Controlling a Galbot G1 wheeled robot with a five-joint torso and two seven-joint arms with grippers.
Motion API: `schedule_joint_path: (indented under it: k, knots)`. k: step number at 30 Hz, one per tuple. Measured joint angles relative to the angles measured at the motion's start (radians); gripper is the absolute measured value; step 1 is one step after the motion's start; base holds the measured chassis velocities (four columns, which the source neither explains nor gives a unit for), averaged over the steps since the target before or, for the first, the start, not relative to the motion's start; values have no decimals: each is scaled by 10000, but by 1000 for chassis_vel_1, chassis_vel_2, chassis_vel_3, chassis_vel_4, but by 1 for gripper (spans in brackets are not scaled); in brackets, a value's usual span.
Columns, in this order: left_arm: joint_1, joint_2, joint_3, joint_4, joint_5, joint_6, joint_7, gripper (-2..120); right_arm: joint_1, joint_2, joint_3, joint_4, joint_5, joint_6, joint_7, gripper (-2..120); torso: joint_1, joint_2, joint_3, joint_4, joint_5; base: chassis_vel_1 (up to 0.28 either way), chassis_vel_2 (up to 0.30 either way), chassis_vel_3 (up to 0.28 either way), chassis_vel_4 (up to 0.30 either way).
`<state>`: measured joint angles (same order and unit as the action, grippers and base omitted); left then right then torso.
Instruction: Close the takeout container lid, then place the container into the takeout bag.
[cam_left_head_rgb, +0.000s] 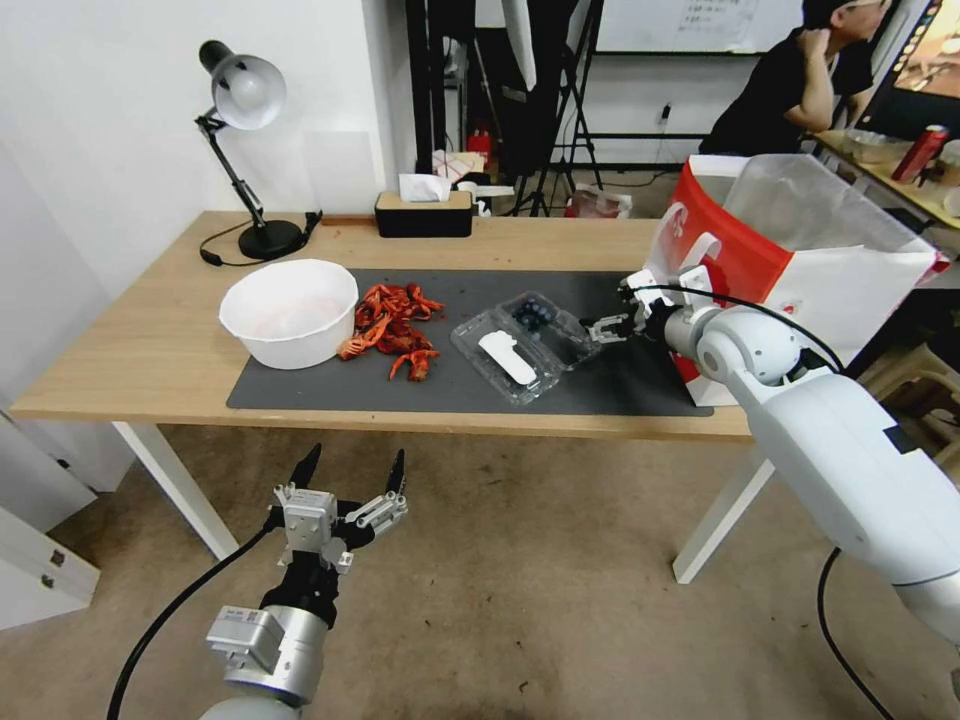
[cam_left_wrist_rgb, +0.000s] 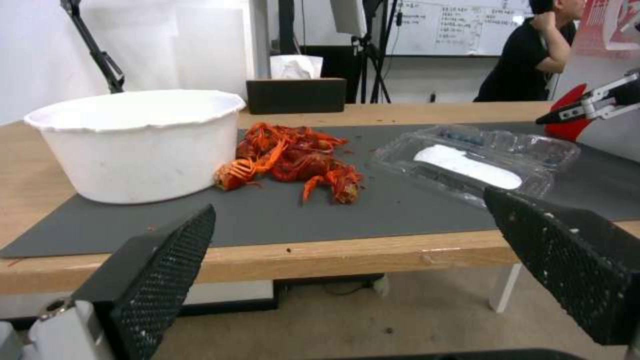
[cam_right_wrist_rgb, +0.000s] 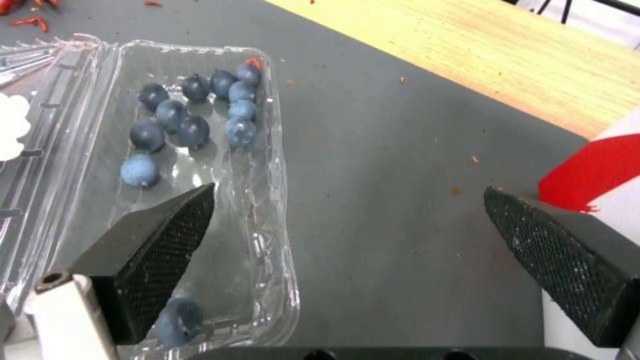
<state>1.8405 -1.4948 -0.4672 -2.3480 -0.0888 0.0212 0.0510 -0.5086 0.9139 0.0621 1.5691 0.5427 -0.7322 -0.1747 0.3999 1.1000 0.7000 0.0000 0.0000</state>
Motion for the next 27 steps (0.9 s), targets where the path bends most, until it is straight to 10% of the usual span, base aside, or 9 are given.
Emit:
schedule_joint_path:
  k: [27]
  knots:
    - [-109, 108, -74, 88, -55, 70, -7, 100, 100, 161, -55, -502, -308, -8, -127, 100, 0, 0, 0, 0, 0, 0, 0, 0, 0]
